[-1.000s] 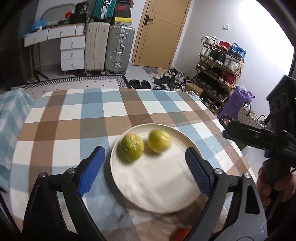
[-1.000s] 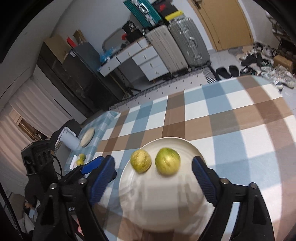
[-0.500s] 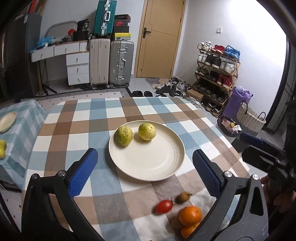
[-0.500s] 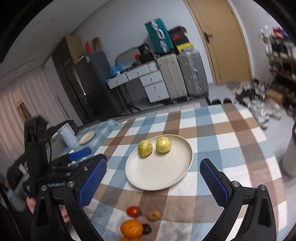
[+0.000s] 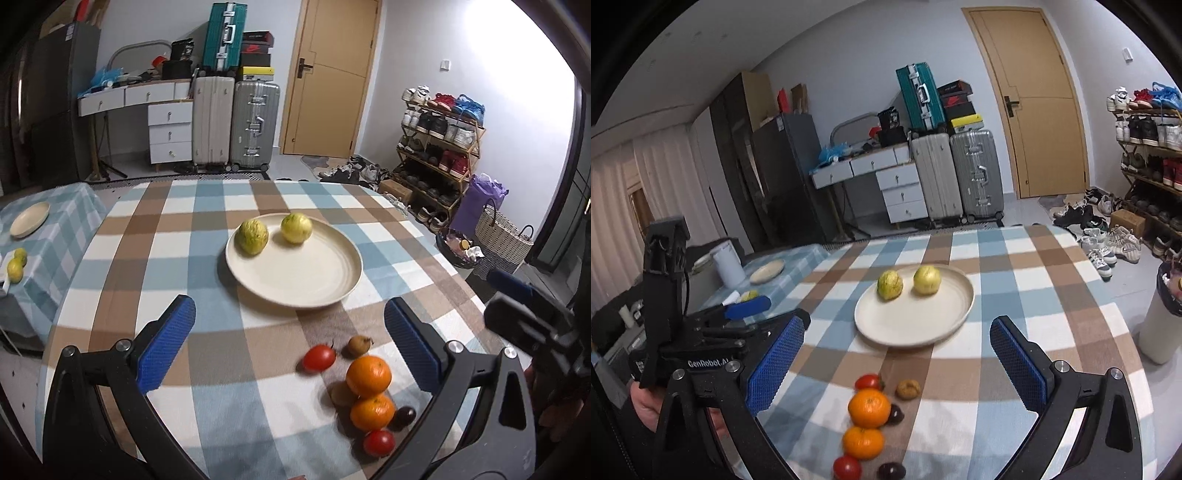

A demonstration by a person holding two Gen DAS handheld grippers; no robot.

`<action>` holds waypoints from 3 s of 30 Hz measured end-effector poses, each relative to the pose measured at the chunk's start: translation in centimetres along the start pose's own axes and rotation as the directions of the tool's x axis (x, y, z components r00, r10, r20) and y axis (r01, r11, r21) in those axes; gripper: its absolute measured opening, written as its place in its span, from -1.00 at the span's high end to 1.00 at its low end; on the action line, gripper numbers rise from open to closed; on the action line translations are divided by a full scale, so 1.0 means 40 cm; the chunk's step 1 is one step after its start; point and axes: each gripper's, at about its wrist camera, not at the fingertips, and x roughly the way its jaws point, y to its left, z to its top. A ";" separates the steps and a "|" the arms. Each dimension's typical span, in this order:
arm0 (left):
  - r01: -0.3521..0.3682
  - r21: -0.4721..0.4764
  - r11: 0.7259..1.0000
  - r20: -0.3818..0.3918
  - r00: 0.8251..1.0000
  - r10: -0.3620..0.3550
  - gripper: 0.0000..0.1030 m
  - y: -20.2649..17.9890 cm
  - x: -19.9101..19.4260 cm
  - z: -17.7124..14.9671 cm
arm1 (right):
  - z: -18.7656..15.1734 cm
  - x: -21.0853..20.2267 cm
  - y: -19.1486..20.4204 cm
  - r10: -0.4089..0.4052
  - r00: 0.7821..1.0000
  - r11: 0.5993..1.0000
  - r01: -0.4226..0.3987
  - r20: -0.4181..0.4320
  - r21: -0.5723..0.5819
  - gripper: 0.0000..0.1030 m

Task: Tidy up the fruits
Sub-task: 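Withdraw both tools from the plate back toward the fruit cluster, then grasp an orange with the right tool while the left tool grasps the other orange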

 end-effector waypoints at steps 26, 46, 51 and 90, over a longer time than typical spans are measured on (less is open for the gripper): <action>-0.027 -0.098 0.995 -0.139 0.990 0.013 -0.98 0.145 0.098 -0.181 | -0.154 0.200 0.012 0.084 0.963 0.995 -0.065 -0.255 0.079 -0.90; 0.013 -0.068 0.998 -0.172 0.985 -0.024 -0.98 0.093 0.111 -0.177 | -0.168 0.208 -0.015 0.155 0.953 0.983 -0.122 -0.259 0.138 0.16; 0.072 -0.077 0.994 -0.205 0.975 -0.086 -0.98 0.056 0.115 -0.177 | -0.157 0.171 -0.032 0.158 0.965 0.981 -0.128 -0.208 0.149 0.16; 0.216 -0.080 0.973 -0.386 0.893 -0.230 0.27 -0.106 0.211 -0.202 | -0.183 0.060 -0.135 0.132 0.986 0.978 -0.114 -0.099 0.174 0.16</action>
